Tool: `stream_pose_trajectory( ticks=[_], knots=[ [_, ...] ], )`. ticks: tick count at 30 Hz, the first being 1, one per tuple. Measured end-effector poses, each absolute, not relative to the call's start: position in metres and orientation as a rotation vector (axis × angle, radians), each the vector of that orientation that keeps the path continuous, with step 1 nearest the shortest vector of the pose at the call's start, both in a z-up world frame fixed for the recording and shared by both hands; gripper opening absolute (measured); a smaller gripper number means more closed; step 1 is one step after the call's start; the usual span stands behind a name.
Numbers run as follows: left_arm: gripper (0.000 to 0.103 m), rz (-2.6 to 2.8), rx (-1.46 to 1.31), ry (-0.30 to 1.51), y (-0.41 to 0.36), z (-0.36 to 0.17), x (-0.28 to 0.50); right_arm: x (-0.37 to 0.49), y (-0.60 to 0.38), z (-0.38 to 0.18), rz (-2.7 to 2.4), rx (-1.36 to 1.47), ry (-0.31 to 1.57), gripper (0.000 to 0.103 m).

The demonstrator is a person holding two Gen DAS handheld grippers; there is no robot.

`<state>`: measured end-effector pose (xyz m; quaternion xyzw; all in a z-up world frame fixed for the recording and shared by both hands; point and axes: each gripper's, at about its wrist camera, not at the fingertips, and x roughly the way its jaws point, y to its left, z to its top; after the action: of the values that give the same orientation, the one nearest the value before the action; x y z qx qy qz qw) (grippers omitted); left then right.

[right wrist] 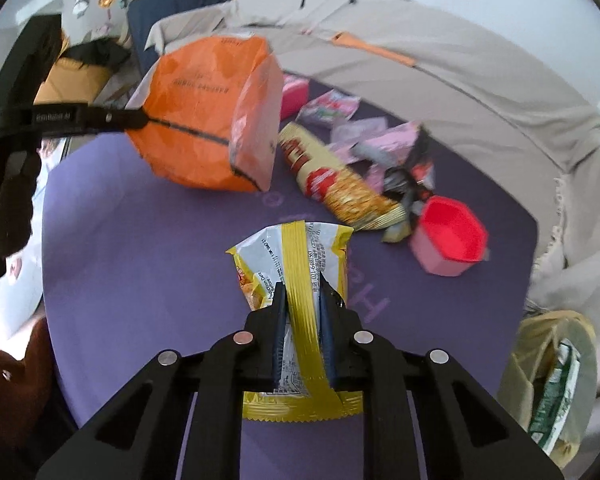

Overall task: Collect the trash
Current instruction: 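Carry the orange bag and yellow wrapper over the trash bag with both grippers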

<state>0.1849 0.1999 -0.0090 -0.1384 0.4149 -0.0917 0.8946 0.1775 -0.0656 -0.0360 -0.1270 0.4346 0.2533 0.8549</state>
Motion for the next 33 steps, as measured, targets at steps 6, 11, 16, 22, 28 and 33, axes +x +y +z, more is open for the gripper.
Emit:
stream_pose_trajectory(
  ticks=[6, 11, 16, 22, 28, 33],
  knots=[
    [0.016, -0.206, -0.252, 0.818, 0.180, 0.018, 0.184, 0.167, -0.095, -0.006, 0.441, -0.237, 0.816, 0.017],
    [0.016, -0.241, -0.220, 0.778, 0.152, 0.044, 0.185, 0.156, -0.126, 0.021, 0.362, -0.221, 0.725, 0.017],
    [0.016, -0.304, -0.170, 0.765, 0.103, 0.060, 0.188, 0.139, -0.167, 0.041, 0.292, -0.191, 0.661, 0.017],
    [0.016, -0.413, -0.092, 0.799, 0.024, 0.058, 0.197, 0.124, -0.245, 0.047, 0.161, -0.100, 0.624, 0.017],
    [0.016, -0.501, 0.001, 0.858, -0.063, 0.036, 0.209, 0.107, -0.319, 0.045, 0.025, -0.034, 0.587, 0.017],
    [0.016, -0.576, 0.086, 0.903, -0.145, 0.010, 0.219, 0.097, -0.367, 0.037, -0.077, -0.018, 0.560, 0.017]
  ],
)
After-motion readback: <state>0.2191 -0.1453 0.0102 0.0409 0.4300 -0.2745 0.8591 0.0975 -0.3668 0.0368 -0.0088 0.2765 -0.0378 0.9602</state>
